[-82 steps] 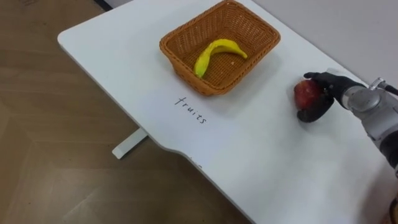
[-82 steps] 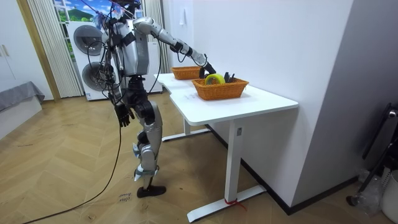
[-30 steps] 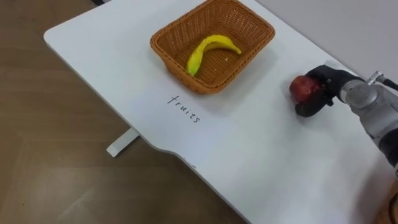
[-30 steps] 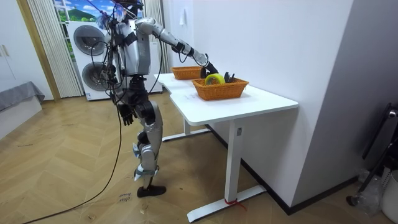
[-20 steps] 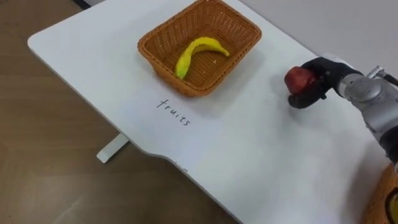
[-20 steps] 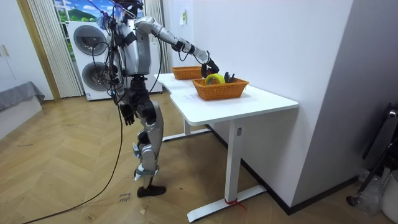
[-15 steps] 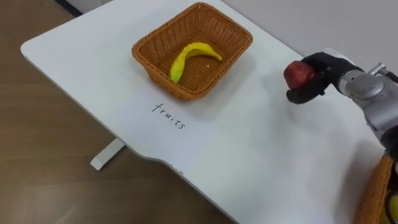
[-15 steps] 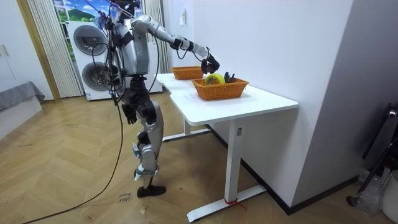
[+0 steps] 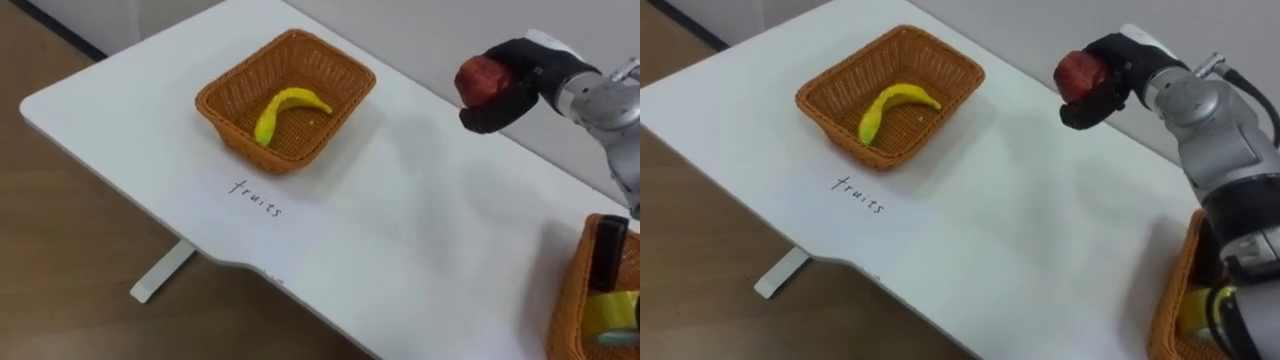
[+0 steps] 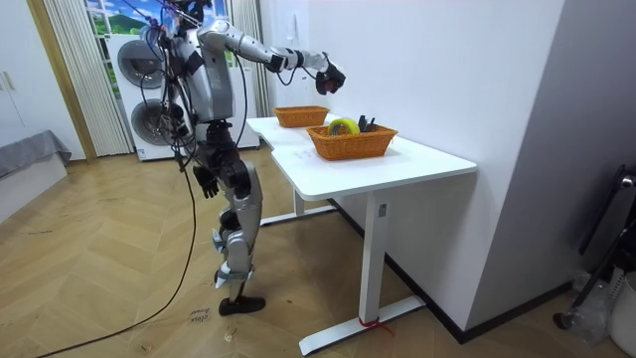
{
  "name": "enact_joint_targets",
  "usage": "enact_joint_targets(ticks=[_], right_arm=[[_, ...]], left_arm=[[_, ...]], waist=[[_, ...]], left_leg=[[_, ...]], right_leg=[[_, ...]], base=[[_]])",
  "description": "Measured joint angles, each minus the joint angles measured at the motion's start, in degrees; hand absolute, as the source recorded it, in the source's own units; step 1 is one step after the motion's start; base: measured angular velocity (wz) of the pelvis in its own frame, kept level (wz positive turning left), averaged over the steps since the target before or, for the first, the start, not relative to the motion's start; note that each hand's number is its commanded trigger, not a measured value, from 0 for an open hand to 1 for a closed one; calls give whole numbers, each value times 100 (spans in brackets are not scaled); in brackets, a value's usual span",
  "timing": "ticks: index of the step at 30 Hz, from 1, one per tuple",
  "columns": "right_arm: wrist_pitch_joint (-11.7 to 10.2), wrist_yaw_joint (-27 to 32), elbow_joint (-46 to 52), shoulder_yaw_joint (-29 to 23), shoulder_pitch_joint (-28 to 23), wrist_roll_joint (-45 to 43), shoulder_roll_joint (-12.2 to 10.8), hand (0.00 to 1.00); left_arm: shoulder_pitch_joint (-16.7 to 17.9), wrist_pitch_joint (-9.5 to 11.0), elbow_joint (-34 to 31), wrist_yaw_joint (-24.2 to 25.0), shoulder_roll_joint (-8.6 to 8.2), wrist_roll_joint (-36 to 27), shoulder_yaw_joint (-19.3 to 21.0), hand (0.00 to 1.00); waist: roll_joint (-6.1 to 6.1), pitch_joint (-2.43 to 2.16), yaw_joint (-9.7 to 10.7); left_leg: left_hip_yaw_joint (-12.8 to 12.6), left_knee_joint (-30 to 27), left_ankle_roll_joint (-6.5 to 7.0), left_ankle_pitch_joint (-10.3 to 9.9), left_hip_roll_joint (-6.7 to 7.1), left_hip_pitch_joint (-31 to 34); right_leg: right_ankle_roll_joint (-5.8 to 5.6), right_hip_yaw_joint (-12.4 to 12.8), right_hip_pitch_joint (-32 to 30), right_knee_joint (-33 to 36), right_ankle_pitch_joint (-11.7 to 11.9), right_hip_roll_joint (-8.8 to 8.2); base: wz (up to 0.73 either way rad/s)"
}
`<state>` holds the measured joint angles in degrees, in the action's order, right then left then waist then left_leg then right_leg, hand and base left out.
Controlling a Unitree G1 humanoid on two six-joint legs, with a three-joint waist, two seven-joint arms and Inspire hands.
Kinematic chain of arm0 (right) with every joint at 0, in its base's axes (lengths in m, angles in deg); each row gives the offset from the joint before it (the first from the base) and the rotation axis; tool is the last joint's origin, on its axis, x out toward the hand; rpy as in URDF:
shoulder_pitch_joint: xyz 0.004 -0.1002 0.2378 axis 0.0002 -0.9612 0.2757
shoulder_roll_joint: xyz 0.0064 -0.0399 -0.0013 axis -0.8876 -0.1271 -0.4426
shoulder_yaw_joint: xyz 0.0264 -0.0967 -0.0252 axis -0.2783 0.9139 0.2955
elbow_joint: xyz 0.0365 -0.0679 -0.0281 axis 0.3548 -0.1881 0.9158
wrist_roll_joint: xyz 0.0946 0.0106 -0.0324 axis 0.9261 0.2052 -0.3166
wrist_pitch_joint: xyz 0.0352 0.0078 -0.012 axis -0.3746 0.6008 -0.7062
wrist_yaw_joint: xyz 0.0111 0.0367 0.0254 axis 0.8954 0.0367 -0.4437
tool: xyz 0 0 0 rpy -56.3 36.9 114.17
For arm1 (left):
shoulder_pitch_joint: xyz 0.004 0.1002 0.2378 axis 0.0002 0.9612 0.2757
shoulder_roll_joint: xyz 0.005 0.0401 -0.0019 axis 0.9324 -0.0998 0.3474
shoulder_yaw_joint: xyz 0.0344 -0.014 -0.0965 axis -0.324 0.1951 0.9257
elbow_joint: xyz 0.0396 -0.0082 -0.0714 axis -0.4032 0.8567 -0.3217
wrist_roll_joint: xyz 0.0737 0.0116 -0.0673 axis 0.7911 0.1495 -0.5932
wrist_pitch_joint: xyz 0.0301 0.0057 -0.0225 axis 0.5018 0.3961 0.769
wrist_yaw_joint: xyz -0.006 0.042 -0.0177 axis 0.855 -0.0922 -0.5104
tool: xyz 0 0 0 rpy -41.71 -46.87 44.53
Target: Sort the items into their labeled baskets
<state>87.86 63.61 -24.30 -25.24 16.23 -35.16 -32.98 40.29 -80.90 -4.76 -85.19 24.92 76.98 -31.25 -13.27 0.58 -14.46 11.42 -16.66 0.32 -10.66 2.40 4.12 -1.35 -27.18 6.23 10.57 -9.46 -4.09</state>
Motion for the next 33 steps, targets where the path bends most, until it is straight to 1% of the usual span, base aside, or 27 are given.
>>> enact_joint_targets(ticks=[2, 3, 4, 6, 7, 9, 11, 12, 13, 14, 15, 16, 17, 18, 20, 22, 23, 24, 25, 27, 29, 30, 31, 33], right_arm=[[4, -10, 96, 2, 0, -4, -1, 100], [5, -60, 138, 2, 0, -7, -1, 100], [24, -106, 169, 3, 0, -16, -6, 100], [139, -170, 279, 6, 0, -98, -29, 100], [198, -195, 390, 6, -2, -98, -30, 100], [244, -196, 566, 7, -3, -100, -29, 100], [254, -195, 614, 27, -3, -96, -30, 100], [266, -194, 627, 108, -5, -94, -31, 100], [273, -192, 652, 166, -5, -95, -31, 100], [274, -192, 660, 190, -6, -95, -32, 100], [279, -190, 677, 246, -16, -100, -45, 100], [309, -185, 680, 246, -22, -100, -107, 100], [319, -185, 680, 246, -34, -97, -135, 100], [323, -185, 680, 246, -77, -99, -170, 100], [326, -184, 679, 249, -139, -99, -214, 100], [330, -164, 680, 307, -177, -97, -271, 100], [337, -152, 680, 362, -177, -96, -286, 100], [375, -130, 681, 452, -178, -98, -345, 100], [376, -126, 681, 484, -203, -98, -425, 100], [376, -126, 680, 485, -230, -93, -512, 100], [369, -125, 677, 485, -229, -63, -524, 100], [369, -124, 611, 506, -229, -29, -524, 100], [377, -123, 511, 541, -231, 8, -524, 100], [370, -120, 521, 542, -230, 7, -523, 100]], left_arm=[[22, -23, -9, 2, -3, -11, 0, 0], [68, -33, -17, 3, -2, -11, 6, 0], [108, -68, -17, 4, -2, -30, 23, 0], [182, -126, -20, 19, -4, -40, 47, 0], [240, -145, -25, 36, 0, -41, 61, 0], [348, -203, -52, 82, 5, 1, 65, 0], [484, -278, -150, 129, -6, 6, 59, 0], [578, -313, -188, 154, -6, 4, 58, 0], [596, -369, -185, 181, -2, 4, 58, 0], [598, -387, -185, 201, 1, 4, 58, 0], [613, -409, -199, 225, 10, 11, 63, 0], [623, -424, -209, 235, 13, 11, 62, 0], [620, -438, -207, 241, 13, 11, 59, 0], [622, -446, -206, 271, 4, 9, 57, 0], [634, -450, -211, 350, 7, 8, 55, 0], [654, -465, -218, 371, 11, 11, 61, 0], [664, -478, -223, 371, 12, 11, 60, 0], [684, -500, -223, 377, 14, 16, 78, 0], [704, -513, -233, 380, 22, 20, 82, 0], [706, -525, -240, 381, 27, -1, 75, 0], [714, -527, -302, 394, 29, 0, 81, 0], [725, -534, -339, 393, 51, -1, 82, 0], [737, -536, -349, 390, 65, -4, 83, 0], [751, -537, -350, 391, 56, -12, 99, 0]], waist=[[7, 3, -15], [-3, -11, -21], [-8, -14, -32], [-7, -13, -36], [-10, -16, -68], [-42, -40, -141], [-56, -35, -191], [-65, -42, -243], [-74, -37, -292], [-77, -20, -304], [-99, -2, -338], [-124, 11, -378], [-130, 14, -400], [-140, 19, -468], [-166, 27, -532], [-199, 48, -677], [-202, 49, -716], [-213, 53, -795], [-218, 81, -798], [-232, 82, -791], [-229, 84, -894], [-220, 90, -946], [-216, 90, -956], [-224, 84, -966]], left_leg=[[25, 6, 5, 2, 15, -69], [47, 10, 6, 2, 21, -84], [80, 10, 7, 3, 31, -94], [130, 14, 12, 4, 47, -144], [130, 47, 14, 5, 51, -173], [130, 96, 14, 12, 48, -193], [139, 106, 14, 11, 45, -268], [151, 105, 15, 11, 45, -292], [179, 104, 14, 11, 49, -318], [196, 102, 14, 11, 52, -335], [237, 105, 13, 10, 67, -338], [269, 105, 11, 11, 89, -339], [289, 103, 9, 14, 102, -337], [303, 103, 14, 21, 120, -309], [321, 103, 27, 31, 141, -290], [327, 101, 33, 35, 153, -275], [326, 102, 33, 35, 153, -278], [337, 102, 35, 35, 157, -296], [408, 99, 36, 35, 180, -334], [519, 97, 42, 36, 231, -335], [547, 96, 48, 37, 247, -320], [605, 92, 51, 40, 270, -332], [677, 91, 65, 49, 313, -359], [744, 90, 75, 54, 346, -354]], right_leg=[[-12, -47, 69, 1, -7, -14], [-19, -71, 96, 2, -12, -21], [-20, -113, 135, 4, -13, -26], [-22, -118, 206, 8, -13, -30], [-37, -108, 219, 10, -23, -37], [-45, -108, 219, 7, -28, -40], [-46, -107, 289, 5, -28, -38], [-48, -127, 321, 5, -29, -37], [-48, -135, 352, 5, -30, -36], [-49, -141, 374, 4, -30, -35], [-68, -154, 385, 5, -42, -38], [-96, -201, 393, 4, -61, -52], [-109, -237, 395, 5, -70, -62], [-122, -285, 402, 6, -80, -78], [-130, -283, 402, 7, -85, -93], [-131, -303, 394, 6, -85, -104], [-131, -307, 397, 7, -85, -106], [-131, -328, 424, 4, -85, -108], [-137, -416, 492, -2, -89, -114], [-185, -482, 521, 6, -120, -144], [-194, -532, 521, 5, -127, -154], [-194, -596, 562, 3, -126, -162], [-212, -619, 608, 4, -137, -181], [-249, -622, 586, 7, -162, -201]], base=[[9], [9], [11], [12], [6], [0], [2], [6], [8], [14], [15], [16], [14], [12], [9], [2], [0], [12], [21], [28], [15], [30], [35], [24]])
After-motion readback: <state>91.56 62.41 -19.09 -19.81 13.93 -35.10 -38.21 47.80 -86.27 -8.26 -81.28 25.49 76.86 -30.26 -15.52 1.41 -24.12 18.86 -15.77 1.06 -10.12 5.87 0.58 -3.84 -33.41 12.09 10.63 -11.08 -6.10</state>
